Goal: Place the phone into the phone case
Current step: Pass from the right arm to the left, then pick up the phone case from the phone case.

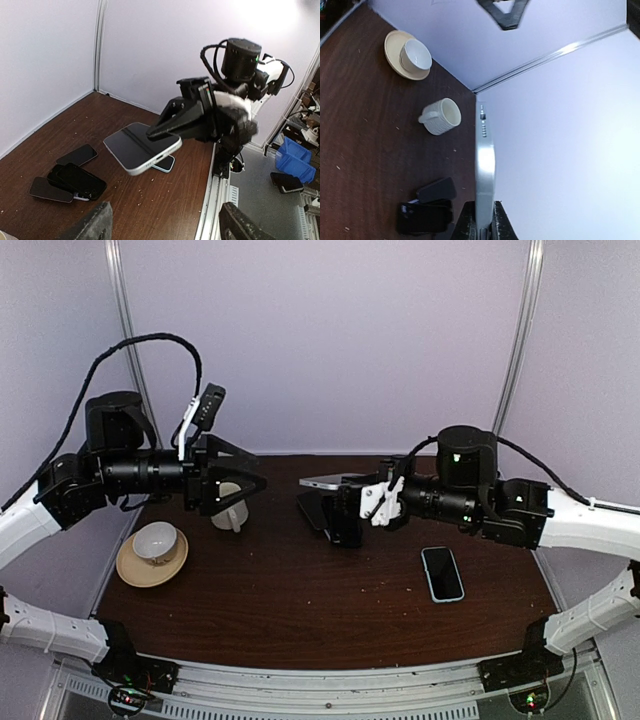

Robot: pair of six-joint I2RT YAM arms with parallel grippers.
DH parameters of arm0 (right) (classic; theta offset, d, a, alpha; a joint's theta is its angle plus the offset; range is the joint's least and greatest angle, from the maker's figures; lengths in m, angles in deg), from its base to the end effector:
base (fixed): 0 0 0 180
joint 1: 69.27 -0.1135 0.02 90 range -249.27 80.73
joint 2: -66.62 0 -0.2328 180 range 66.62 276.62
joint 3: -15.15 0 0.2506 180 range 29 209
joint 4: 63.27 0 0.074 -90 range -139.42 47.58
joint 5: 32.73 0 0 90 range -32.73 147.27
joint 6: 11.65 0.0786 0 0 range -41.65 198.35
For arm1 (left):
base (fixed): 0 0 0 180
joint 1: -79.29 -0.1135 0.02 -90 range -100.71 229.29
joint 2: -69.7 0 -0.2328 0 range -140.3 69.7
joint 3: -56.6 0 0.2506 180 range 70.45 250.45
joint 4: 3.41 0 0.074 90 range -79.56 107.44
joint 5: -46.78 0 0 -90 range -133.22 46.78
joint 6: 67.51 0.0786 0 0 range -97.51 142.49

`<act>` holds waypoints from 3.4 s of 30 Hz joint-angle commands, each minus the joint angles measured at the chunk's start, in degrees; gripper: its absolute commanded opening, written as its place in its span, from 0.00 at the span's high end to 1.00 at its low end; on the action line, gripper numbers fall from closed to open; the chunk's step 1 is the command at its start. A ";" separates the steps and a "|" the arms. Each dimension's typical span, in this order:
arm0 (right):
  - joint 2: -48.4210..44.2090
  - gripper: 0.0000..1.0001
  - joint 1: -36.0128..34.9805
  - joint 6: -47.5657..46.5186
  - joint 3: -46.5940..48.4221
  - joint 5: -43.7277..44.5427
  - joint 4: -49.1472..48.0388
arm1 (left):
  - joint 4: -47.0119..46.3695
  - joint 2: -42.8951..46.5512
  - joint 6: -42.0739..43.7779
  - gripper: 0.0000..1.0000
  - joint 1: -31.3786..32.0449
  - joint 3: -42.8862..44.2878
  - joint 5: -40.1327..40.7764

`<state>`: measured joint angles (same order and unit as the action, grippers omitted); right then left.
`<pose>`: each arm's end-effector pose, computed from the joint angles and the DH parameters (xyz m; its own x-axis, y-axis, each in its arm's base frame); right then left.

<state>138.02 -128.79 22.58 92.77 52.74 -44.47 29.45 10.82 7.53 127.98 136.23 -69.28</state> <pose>0.1689 0.2992 0.3281 0.6805 -0.4687 -0.5632 -0.5966 0.0919 -0.7973 0.1559 -0.2297 0.3712 -0.3812 0.0824 -0.9208 0.8901 0.3019 -0.3414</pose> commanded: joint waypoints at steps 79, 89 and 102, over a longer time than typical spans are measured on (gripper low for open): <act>0.04 0.01 -8.78 -39.88 2.67 9.86 -17.86 | -18.59 -2.57 -17.88 1.00 -0.61 -0.25 3.70; -1.21 0.00 -9.45 2.37 6.46 17.86 -9.17 | -3.68 4.41 4.10 1.00 -0.62 -1.57 29.08; 4.03 0.00 -3.74 38.90 8.77 30.17 -3.82 | -8.22 7.33 16.74 1.00 -0.78 -12.54 39.49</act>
<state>138.65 -135.00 45.27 96.22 75.80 -56.27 28.29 17.56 19.24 127.45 125.02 -33.35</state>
